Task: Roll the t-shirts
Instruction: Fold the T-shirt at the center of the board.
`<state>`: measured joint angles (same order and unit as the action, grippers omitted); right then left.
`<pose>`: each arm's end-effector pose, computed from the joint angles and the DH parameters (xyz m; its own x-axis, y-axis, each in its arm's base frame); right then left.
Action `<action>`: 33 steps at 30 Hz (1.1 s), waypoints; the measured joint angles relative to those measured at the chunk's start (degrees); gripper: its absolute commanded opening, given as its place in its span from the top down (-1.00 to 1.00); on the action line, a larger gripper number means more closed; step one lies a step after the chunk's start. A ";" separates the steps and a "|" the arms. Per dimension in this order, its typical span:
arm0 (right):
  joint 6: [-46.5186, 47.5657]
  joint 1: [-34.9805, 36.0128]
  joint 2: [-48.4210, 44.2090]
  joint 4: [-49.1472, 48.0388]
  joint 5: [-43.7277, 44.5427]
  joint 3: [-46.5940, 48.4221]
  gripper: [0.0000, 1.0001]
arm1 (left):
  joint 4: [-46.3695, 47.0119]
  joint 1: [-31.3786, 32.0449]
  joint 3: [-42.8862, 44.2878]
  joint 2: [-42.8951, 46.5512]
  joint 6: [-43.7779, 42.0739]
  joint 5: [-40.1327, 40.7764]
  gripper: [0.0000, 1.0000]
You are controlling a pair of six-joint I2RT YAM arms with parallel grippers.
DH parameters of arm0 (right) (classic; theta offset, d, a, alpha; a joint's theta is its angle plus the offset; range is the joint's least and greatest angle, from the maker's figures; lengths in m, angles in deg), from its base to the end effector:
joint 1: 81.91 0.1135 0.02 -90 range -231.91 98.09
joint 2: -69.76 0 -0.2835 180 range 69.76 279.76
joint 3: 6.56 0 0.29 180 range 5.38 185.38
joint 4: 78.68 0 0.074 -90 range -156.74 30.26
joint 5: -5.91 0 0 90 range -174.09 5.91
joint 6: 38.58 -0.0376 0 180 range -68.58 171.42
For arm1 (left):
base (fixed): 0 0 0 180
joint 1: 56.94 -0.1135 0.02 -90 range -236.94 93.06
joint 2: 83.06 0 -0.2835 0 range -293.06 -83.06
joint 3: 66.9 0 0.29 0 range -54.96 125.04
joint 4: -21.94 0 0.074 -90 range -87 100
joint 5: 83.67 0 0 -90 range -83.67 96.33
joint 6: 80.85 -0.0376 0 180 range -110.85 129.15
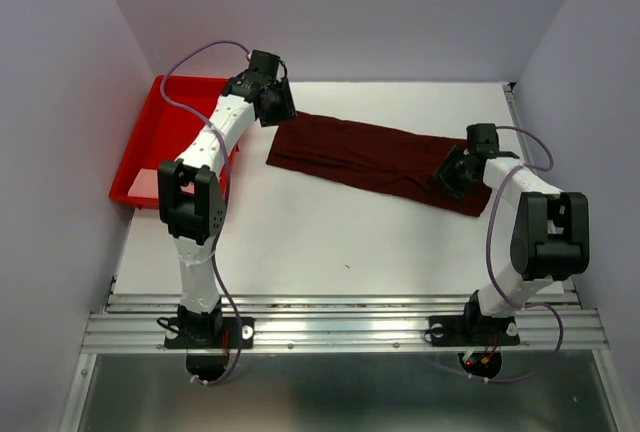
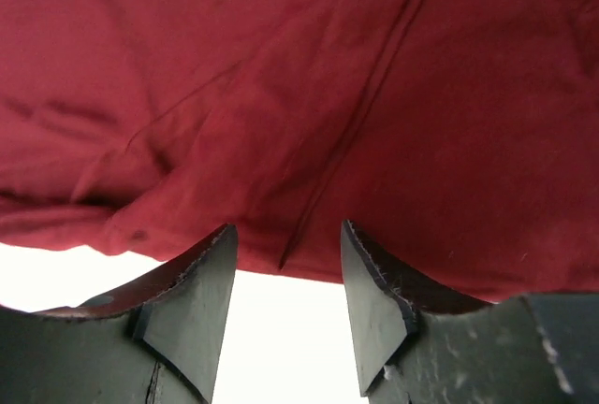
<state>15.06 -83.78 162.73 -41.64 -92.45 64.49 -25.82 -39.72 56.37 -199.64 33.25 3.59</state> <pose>0.3610 -0.0063 0.1931 -0.7149 0.6102 -0.3414 0.4734 0.7817 0.4060 0.4952 -0.1554 0.3275 -0.7076 -0.2077 -0.6754 0.0451 0.9406 -0.3365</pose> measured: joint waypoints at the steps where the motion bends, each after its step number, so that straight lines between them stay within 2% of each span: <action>1: -0.31 -0.02 0.61 -0.35 -0.66 0.00 -0.06 | 0.02 0.33 -0.42 0.44 0.00 -0.04 -0.10; 5: -1.14 -0.02 2.36 -2.49 -2.34 0.02 -0.03 | 0.24 0.81 -2.36 0.83 0.00 -0.04 -0.10; 8: -1.46 -0.02 3.52 -3.50 -3.10 0.02 0.12 | -0.04 0.70 -3.48 0.83 0.00 -0.04 -0.09; 11: -1.92 -0.02 4.46 -4.15 -3.76 0.02 0.15 | 0.00 0.68 -3.65 0.81 0.00 -0.04 -0.09; 13: -2.21 -0.02 5.09 -4.68 -4.22 0.02 0.32 | 0.00 0.68 -3.65 0.83 -0.02 -0.02 -0.09; 14: -2.40 -0.02 5.35 -4.92 -4.35 0.02 0.58 | 0.02 0.68 -3.65 0.83 0.00 -0.02 -0.09; 17: -3.04 -0.02 5.55 -5.64 -4.57 0.02 0.91 | 0.00 0.68 -3.69 0.83 -0.02 0.00 -0.09; 18: -3.15 -0.02 5.55 -5.95 -4.52 0.02 0.95 | 0.00 0.68 -3.69 0.83 -0.02 0.02 -0.09; 31: -4.87 -0.02 5.75 -10.12 -3.91 4.22 0.99 | 0.39 0.70 -5.18 0.83 -0.31 0.02 -0.08; 32: -4.94 -0.02 6.19 -10.56 -3.85 4.92 0.95 | 0.42 0.70 -5.60 0.83 -0.33 -0.02 -0.08; 33: -5.07 0.00 7.48 -11.52 -3.67 6.75 0.81 | 0.42 0.72 -5.86 0.83 -0.39 -0.04 -0.08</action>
<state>9.99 -83.78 170.20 -53.16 -96.12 71.25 -25.40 -39.00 50.51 -198.81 32.86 3.54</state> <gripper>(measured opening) 0.021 0.545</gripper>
